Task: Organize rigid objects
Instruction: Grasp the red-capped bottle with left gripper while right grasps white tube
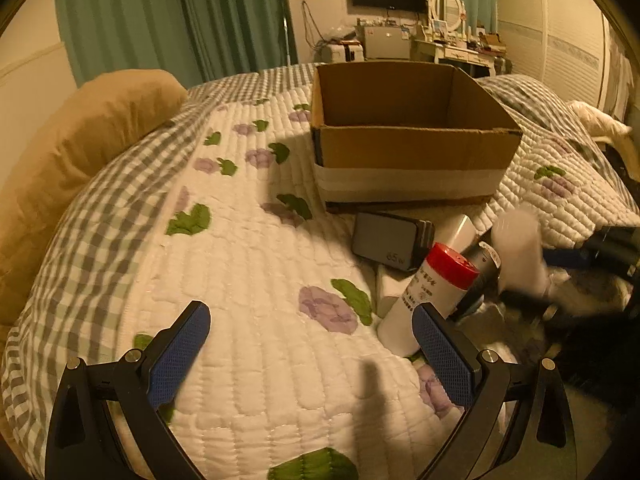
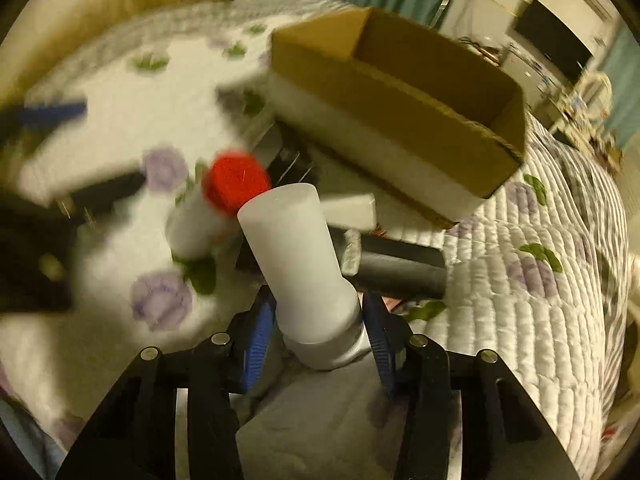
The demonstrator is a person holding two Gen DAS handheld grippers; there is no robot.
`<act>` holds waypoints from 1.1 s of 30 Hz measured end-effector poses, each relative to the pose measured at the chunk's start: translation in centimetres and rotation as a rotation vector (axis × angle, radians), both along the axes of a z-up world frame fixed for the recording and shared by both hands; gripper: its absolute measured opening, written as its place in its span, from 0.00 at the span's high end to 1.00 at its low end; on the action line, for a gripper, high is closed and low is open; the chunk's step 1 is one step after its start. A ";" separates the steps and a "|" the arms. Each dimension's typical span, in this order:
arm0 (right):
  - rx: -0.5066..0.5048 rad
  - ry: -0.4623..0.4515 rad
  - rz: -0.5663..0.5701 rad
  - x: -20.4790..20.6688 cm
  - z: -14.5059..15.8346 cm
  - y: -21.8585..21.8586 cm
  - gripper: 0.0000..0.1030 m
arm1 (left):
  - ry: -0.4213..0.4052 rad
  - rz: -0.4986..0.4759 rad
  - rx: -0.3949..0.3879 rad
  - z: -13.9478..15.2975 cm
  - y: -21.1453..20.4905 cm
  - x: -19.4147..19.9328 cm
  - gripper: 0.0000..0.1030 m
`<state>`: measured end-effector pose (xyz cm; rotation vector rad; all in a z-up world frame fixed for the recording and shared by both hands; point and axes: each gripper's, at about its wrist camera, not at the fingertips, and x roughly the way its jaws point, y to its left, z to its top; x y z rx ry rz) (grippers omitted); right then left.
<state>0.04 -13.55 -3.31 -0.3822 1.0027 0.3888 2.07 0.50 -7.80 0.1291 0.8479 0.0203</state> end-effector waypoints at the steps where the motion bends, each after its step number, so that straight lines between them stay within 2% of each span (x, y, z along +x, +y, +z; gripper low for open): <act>1: 0.038 -0.013 -0.020 0.2 0.9 -0.6 0.57 | 0.004 -0.017 0.005 -0.1 -0.4 0.1 0.01; 4: 0.103 -0.036 -0.049 0.9 3.1 -1.8 0.57 | 0.028 -0.073 0.002 -0.7 -1.8 0.6 0.01; 8: 0.116 -0.072 -0.085 1.6 4.7 -2.8 0.57 | 0.078 -0.151 0.038 -2.2 -4.1 1.7 0.05; 12: 0.124 -0.064 -0.100 1.8 4.6 -3.5 0.57 | 0.130 -0.184 0.021 -3.5 -4.9 2.8 0.29; 14: 0.130 -0.057 -0.104 1.8 4.4 -3.7 0.57 | 0.147 -0.208 -0.025 -3.7 -4.8 3.2 0.39; 15: 0.134 -0.054 -0.106 1.6 4.4 -3.8 0.57 | 0.150 -0.228 -0.051 -3.7 -4.7 3.1 0.51; 16: 0.137 -0.052 -0.107 1.6 4.3 -3.9 0.57 | 0.150 -0.246 -0.070 -3.6 -4.8 2.9 0.58; 21: 0.143 -0.069 -0.108 1.4 5.2 -4.2 0.57 | 0.120 -0.265 -0.074 -2.7 -5.1 2.5 0.60; 25: 0.147 -0.095 -0.110 1.5 6.7 -4.5 0.57 | 0.067 -0.257 -0.052 -0.6 -5.2 2.0 0.63; 33: 0.168 -0.174 -0.099 3.1 11.9 -4.6 0.57 | -0.030 -0.234 -0.099 7.1 -3.8 4.3 0.64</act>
